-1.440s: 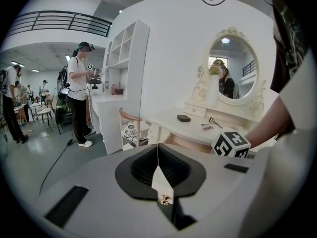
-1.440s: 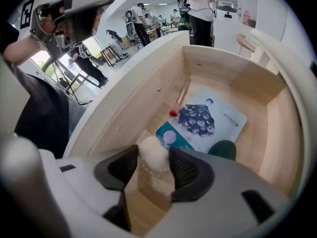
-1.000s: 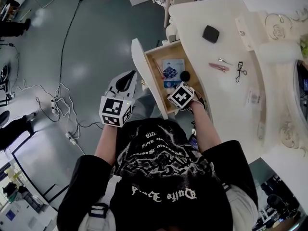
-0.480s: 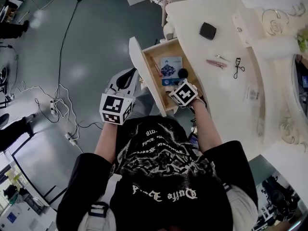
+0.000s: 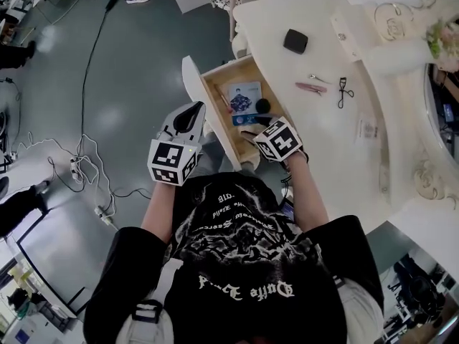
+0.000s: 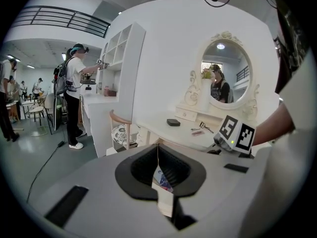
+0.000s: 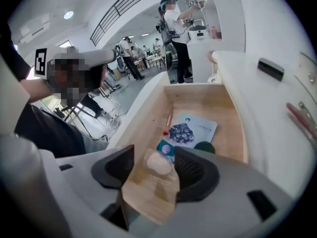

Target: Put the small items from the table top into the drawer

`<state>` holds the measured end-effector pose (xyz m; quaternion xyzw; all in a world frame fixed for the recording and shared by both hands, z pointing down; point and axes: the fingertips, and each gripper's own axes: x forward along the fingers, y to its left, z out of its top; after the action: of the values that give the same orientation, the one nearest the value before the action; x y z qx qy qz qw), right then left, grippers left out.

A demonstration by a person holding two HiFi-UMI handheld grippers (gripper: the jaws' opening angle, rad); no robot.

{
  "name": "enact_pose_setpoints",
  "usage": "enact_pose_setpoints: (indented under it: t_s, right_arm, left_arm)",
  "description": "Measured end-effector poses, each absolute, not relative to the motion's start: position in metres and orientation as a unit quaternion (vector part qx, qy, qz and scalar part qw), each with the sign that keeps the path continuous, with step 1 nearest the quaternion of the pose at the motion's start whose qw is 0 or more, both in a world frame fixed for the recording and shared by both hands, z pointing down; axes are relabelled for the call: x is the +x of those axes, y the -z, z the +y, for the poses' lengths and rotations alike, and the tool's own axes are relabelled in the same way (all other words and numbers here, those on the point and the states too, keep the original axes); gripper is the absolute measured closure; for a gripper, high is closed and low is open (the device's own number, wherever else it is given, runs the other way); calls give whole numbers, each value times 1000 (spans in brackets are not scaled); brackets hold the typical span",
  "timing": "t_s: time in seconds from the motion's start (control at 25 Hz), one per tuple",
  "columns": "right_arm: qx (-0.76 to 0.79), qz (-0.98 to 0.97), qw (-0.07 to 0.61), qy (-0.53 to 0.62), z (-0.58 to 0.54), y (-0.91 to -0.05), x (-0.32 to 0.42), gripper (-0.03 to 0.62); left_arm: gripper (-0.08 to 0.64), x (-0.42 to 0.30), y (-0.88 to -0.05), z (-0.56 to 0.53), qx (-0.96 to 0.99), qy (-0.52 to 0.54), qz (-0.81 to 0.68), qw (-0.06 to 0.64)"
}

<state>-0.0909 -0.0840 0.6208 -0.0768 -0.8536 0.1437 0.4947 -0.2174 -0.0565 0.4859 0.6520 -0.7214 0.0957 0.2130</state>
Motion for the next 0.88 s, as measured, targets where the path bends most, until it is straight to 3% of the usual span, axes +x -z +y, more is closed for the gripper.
enact_pose_setpoints:
  t_s: [0.88]
  right_arm:
    - [80, -925, 342, -142, -113, -525, -34, 337]
  left_arm:
    - [543, -139, -469, -79, 710, -74, -676, 185]
